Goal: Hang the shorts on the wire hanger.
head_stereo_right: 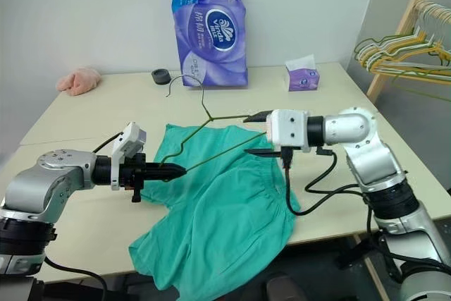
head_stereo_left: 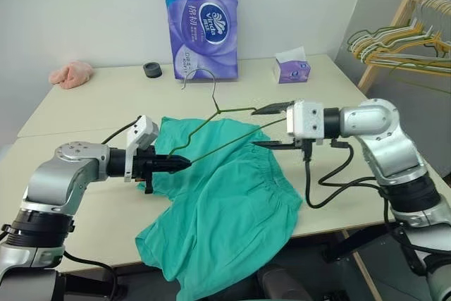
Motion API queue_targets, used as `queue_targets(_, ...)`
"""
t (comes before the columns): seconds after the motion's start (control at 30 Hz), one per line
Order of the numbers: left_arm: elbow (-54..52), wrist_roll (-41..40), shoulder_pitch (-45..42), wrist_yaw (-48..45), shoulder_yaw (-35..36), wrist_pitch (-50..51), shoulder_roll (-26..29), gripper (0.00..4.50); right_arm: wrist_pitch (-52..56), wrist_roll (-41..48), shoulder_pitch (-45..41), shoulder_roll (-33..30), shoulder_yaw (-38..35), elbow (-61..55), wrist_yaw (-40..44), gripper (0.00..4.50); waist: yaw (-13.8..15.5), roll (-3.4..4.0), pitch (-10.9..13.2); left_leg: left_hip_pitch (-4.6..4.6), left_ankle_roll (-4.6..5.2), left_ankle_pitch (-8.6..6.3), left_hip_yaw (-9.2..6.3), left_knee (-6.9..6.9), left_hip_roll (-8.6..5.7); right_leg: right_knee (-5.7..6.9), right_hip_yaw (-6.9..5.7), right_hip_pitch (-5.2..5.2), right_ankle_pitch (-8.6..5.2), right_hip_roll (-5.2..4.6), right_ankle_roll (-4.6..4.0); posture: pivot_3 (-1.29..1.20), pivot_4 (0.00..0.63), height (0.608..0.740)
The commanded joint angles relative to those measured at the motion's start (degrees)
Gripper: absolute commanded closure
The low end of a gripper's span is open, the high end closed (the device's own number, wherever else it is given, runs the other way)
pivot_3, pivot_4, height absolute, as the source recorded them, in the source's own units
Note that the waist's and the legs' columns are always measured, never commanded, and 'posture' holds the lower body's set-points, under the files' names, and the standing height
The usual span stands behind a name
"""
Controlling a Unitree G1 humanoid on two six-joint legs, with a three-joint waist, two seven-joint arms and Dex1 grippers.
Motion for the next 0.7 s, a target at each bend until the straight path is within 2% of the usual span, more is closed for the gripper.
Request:
queue_targets(0.03,-4.06,1.31,0.49,-1.86,-0.37,-2.81,2.48,4.5,7.83,1.95,-2.21,-1.79,-1.55,-1.5,0.69,0.64,0.03,-0.01,-0.01,0.02,0.0,0.0,0.0,-0.02,0.0,0.0,-0.01,0.0,-0.01,0.0,0.0,-0.2,0.03,0.74)
queue_targets(0.2,-5.02,2.67,-0.26,-2.57,-1.49,-3.94,3.53,4.5,12.57,0.29,-2.36,-3.38,2.77,-1.24,4.02,0.64,0.0,0.0,0.0,0.02,0.01,0.0,-0.01,-0.01,0.0,0.01,-0.04,0.0,-0.04,0.04,0.01,-0.2,0.03,0.74)
queue_targets(0.33,-6.27,3.56,-1.69,-2.91,-2.7,-4.26,3.79,4.5,12.21,-2.66,-3.1,-2.77,8.45,0.88,6.95,0.64,-0.08,-0.01,0.0,0.01,0.01,0.0,0.01,0.0,-0.02,-0.01,-0.03,0.0,-0.04,0.04,0.01,-0.2,0.028,0.74)
queue_targets(0.5,-7.25,3.85,-1.46,-2.98,-2.81,-4.34,4.18,4.5,11.81,-4.53,-4.64,-1.64,11.32,3.3,8.42,0.64,-0.09,0.01,0.0,0.0,0.01,0.0,0.02,-0.02,-0.02,-0.01,-0.02,-0.02,-0.05,0.04,0.02,-0.19,0.029,0.74)
queue_targets(0.6,-7.77,4.21,-1.02,-3.07,-2.88,-4.76,4.52,4.5,10.63,-6.19,-5.17,-0.51,12.38,5.1,8.32,1.26,-0.05,0.0,0.0,0.0,0.01,0.0,-0.01,-0.02,-0.01,-0.01,-0.05,-0.02,-0.05,0.04,0.02,-0.19,0.029,0.74)
queue_targets(0.7,-7.91,4.75,-0.67,-3.15,-3.01,-5.33,4.77,4.5,11.3,-6.09,-5.29,-0.31,12.65,5.15,9.6,2.19,-0.04,0.0,0.0,0.0,0.01,0.0,-0.01,-0.01,-0.02,-0.01,-0.04,-0.02,-0.05,0.04,0.02,-0.19,0.029,0.74)
